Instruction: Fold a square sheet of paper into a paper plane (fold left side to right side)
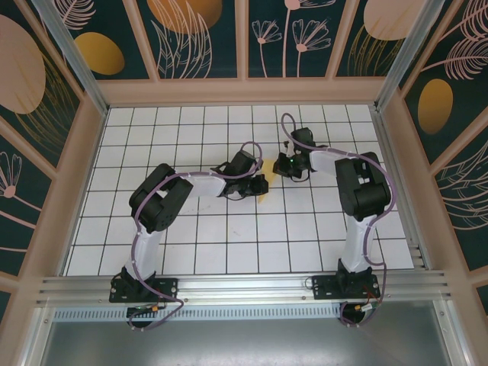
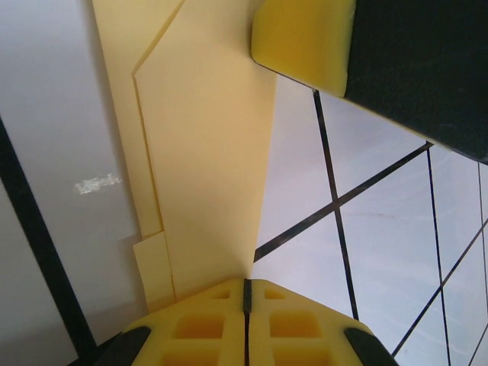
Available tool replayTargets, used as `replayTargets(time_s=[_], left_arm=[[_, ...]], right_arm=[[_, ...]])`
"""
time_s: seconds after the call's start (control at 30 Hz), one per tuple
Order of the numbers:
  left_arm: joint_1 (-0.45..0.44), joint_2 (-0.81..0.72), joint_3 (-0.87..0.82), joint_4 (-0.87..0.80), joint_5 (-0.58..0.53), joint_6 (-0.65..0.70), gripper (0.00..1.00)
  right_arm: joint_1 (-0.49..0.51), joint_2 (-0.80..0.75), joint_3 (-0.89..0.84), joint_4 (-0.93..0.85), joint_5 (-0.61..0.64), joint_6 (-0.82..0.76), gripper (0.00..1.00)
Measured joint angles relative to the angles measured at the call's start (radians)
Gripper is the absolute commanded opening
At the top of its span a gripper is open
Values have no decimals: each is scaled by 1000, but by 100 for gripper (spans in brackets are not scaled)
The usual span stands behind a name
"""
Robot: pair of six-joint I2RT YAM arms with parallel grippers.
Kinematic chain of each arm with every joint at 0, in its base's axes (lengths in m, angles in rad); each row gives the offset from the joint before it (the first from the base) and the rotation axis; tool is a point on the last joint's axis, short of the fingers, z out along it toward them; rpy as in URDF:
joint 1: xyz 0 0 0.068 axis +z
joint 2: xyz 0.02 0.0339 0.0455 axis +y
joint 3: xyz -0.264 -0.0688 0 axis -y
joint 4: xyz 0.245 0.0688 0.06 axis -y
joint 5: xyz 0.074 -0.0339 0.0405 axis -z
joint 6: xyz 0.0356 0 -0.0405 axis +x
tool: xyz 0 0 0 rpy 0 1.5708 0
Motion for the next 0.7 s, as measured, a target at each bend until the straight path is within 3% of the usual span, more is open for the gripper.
replayTargets(time_s=[0.7], left_arm=[[0, 0, -8, 25, -5, 0, 8]], right_arm=[[-34, 80, 128, -88, -45, -21, 3]])
